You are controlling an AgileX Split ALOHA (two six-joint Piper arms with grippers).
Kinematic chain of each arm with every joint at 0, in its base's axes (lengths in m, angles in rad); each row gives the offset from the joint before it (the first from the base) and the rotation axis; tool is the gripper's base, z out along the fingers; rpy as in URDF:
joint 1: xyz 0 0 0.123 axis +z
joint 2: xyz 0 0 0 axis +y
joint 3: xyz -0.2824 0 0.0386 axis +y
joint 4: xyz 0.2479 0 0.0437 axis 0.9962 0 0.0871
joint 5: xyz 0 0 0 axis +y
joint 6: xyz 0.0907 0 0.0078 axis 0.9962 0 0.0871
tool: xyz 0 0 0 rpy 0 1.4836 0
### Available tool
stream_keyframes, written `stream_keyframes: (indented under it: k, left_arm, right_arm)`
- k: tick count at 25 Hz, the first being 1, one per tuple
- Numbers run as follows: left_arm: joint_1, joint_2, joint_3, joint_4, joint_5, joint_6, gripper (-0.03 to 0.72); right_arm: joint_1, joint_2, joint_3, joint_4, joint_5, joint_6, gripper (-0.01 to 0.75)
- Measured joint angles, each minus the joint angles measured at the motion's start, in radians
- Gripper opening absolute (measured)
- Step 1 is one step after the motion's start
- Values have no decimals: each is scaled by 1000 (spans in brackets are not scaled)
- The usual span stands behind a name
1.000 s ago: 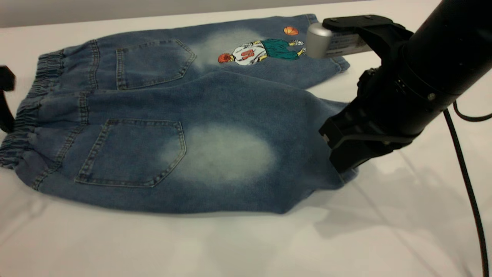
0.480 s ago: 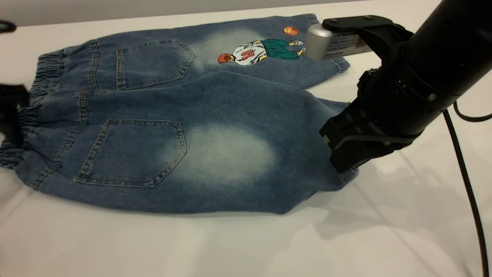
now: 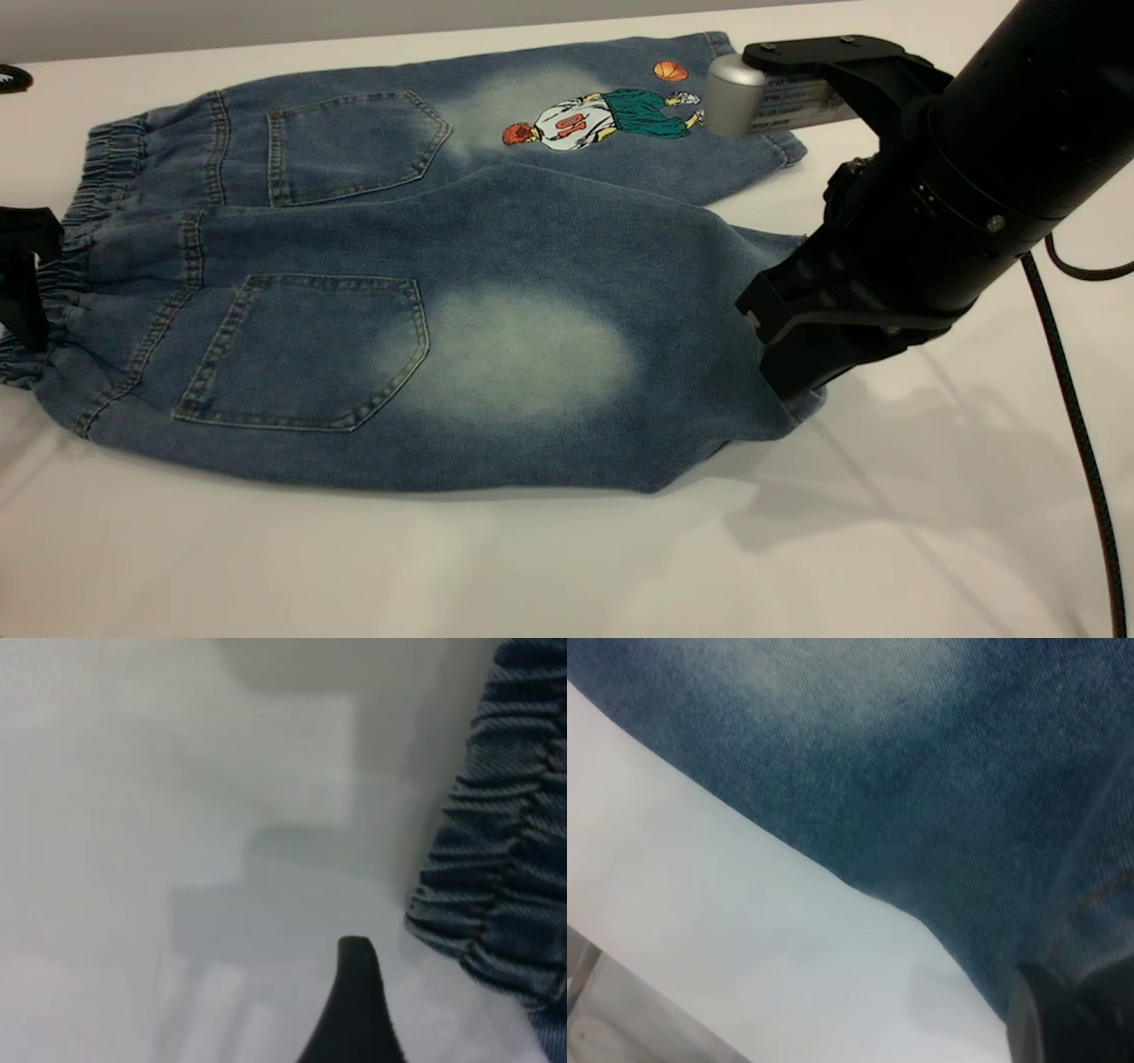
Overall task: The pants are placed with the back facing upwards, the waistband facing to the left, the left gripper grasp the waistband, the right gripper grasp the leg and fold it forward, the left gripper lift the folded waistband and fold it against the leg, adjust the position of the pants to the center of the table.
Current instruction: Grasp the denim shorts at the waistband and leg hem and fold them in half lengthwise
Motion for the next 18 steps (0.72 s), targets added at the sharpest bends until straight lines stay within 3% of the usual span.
stream_keyframes:
  k: [18]
  left_arm:
    - [-1, 88, 1, -14, -94, 0, 529]
  right_arm:
    - [0, 0, 0, 0, 0, 0, 13]
